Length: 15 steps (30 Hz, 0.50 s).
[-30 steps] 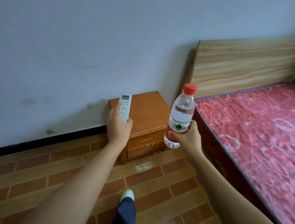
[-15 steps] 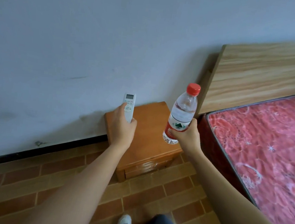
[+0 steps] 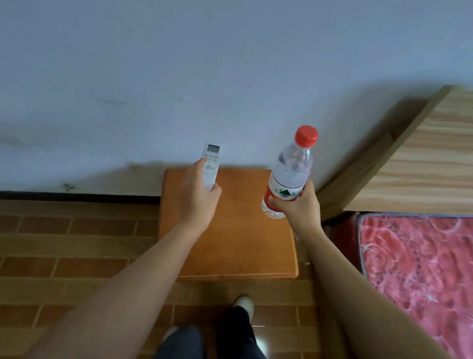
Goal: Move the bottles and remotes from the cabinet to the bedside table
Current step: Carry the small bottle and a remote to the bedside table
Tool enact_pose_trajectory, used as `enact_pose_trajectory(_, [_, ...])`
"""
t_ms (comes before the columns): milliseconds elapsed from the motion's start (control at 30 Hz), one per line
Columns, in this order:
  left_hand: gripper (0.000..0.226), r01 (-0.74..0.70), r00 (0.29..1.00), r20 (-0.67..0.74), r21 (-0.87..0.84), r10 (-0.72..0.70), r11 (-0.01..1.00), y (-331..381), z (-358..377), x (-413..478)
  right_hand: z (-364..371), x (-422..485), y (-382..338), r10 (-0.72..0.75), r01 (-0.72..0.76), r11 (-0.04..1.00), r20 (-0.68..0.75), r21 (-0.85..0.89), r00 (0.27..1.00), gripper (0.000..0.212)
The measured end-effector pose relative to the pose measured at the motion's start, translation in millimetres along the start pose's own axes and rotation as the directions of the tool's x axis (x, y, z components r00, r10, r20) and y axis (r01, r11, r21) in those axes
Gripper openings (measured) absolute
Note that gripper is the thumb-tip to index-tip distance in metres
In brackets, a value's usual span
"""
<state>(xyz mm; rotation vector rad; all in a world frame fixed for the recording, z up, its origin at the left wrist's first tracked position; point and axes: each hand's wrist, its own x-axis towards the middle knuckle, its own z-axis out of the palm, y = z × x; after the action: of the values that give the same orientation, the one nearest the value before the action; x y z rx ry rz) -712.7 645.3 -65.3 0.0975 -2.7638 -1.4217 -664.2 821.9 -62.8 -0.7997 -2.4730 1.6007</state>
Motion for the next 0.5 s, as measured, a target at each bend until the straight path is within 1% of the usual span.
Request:
enact_pose_trajectory(100, [0.054,0.042,0.999,-0.028,0.045,-0.041,0.998,0.7,19.4,10.8,3.0,28.8,14.1,0.02,-0.019,1.0,0.026,-0.006,0.999,0.063])
enact_pose_trajectory(233, [0.054,0.057,0.998,-0.045,0.062,-0.054,0.996,-9.9,45.3,30.2,11.9,61.9,32.7,0.044,-0.043,0.999,0.04,-0.026,0.998,0.061])
enact_pose_trajectory(500, [0.056,0.142,0.989,0.03,0.036,-0.143,0.989,-68.2,105.8,70.7,48.3,125.6,81.6,0.081,-0.079,0.996,0.041,-0.046,0.996,0.071])
